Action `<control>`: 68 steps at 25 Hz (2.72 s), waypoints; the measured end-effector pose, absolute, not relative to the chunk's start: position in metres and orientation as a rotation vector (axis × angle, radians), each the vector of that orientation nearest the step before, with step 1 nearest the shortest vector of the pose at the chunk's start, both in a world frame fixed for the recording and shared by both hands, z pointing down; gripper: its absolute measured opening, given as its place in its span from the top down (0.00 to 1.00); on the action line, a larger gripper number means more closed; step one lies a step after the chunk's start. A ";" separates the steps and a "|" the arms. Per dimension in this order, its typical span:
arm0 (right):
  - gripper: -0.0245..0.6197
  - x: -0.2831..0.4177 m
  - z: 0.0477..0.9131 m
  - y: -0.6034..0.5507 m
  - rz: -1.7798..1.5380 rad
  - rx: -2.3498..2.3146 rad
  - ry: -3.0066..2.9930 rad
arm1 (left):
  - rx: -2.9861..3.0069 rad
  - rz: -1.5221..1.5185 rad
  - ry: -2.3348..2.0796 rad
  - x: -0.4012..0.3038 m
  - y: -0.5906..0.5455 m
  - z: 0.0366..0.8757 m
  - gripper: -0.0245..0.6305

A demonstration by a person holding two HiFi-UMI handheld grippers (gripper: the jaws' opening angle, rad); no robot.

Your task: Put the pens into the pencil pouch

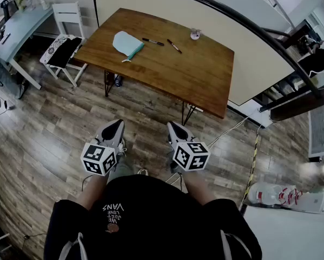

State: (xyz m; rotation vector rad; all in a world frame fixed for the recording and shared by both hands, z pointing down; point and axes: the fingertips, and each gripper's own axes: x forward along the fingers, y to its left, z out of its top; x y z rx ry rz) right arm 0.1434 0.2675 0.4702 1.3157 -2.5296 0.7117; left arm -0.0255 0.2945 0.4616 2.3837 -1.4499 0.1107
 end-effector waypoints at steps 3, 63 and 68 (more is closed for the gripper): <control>0.94 0.131 0.472 0.257 0.673 1.303 -2.522 | 2.398 0.118 -1.429 -0.031 0.282 0.465 0.95; 0.79 0.067 0.549 -0.171 0.498 1.064 -2.262 | 2.221 0.315 -1.323 -0.100 -0.102 0.551 0.73; 0.79 0.069 0.569 -0.206 0.444 1.000 -2.236 | 2.162 0.327 -1.377 -0.100 -0.112 0.562 0.73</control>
